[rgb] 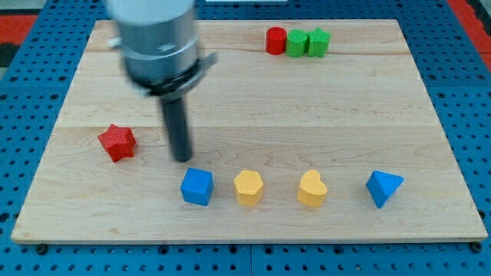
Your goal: Slide the red star close to the left side of the red circle
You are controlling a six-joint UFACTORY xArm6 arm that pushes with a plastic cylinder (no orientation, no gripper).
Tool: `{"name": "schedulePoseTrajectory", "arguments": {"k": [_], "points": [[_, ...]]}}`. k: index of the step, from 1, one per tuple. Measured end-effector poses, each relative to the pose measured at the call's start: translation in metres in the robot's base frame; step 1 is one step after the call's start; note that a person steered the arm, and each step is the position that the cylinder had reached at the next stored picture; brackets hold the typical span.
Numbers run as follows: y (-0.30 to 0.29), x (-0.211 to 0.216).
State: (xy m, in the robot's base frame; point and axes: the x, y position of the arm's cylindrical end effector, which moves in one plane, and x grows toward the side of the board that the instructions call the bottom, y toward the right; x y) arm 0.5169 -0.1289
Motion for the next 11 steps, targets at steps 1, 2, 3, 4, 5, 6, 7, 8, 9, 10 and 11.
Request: {"name": "schedulePoseTrajectory", "arguments": {"k": [1, 2, 3, 4, 5, 6, 7, 8, 9, 10, 11], "points": [[-0.087, 0.024], [-0.078, -0.02], [-0.025, -0.026], [-0.006, -0.048], [0.001, -0.107], [0.001, -0.158], [0.001, -0.198], [-0.034, -0.207], [-0.052, -0.203], [-0.049, -0.187], [-0.072, -0.165]]}}
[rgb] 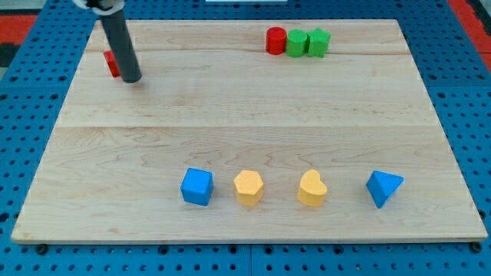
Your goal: Slide the red star close to the left side of the red circle
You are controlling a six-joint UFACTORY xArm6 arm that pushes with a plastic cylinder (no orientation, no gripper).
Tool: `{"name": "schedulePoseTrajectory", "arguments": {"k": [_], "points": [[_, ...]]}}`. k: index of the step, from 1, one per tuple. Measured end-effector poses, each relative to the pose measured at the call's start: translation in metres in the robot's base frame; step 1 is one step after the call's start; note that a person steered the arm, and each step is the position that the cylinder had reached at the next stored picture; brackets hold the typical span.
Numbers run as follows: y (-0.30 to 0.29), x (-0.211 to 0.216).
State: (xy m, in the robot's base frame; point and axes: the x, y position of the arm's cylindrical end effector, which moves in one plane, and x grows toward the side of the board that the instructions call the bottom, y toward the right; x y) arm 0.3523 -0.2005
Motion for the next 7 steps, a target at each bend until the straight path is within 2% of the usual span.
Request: {"name": "schedulePoseTrajectory", "arguments": {"k": [1, 2, 3, 6, 7], "points": [[-0.057, 0.001], [-0.081, -0.007], [-0.06, -0.044], [0.1, -0.049], [0.12, -0.065]]}}
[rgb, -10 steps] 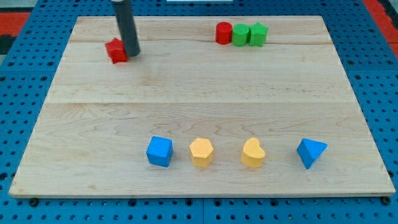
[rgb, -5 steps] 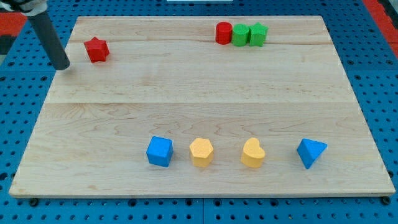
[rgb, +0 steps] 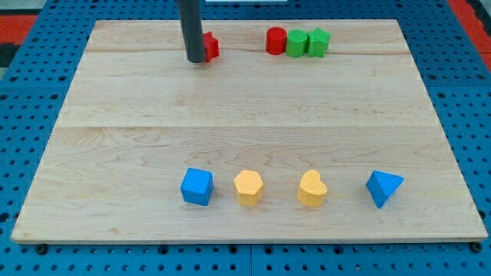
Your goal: Slide the red star close to the left side of the red circle
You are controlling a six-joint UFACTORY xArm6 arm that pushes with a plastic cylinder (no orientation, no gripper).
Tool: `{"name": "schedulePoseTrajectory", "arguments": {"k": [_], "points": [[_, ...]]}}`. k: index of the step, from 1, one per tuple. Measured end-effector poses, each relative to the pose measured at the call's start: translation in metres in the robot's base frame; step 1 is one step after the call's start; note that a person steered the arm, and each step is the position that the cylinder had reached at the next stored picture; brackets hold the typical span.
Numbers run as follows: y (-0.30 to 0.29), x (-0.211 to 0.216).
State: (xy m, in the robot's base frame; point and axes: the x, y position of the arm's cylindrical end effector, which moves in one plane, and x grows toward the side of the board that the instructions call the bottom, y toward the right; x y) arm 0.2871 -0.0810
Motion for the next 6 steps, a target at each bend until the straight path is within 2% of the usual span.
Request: {"name": "schedulePoseTrajectory", "arguments": {"k": [2, 3, 6], "points": [[-0.021, -0.012], [-0.018, -0.034], [0.042, -0.04]]}}
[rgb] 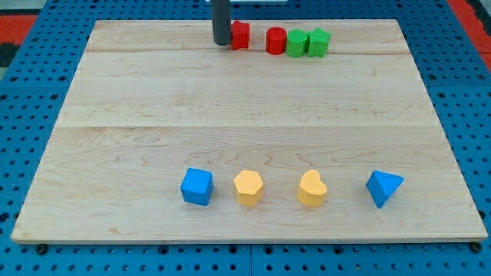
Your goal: Slide the red star close to the left side of the red circle
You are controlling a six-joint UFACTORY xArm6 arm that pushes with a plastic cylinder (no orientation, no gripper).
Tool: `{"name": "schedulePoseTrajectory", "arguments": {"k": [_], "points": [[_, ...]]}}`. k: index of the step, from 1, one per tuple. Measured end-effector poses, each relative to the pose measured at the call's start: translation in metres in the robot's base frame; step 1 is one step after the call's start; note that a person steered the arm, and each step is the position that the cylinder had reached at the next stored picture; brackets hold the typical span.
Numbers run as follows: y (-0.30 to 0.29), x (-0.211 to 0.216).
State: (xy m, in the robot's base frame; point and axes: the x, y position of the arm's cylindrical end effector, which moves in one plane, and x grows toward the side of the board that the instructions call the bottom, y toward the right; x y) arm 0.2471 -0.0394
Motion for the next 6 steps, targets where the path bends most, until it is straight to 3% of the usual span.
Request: {"name": "schedulePoseTrajectory", "arguments": {"k": [2, 4, 6], "points": [[-0.051, -0.015], [0.027, -0.035], [0.028, -0.016]]}}
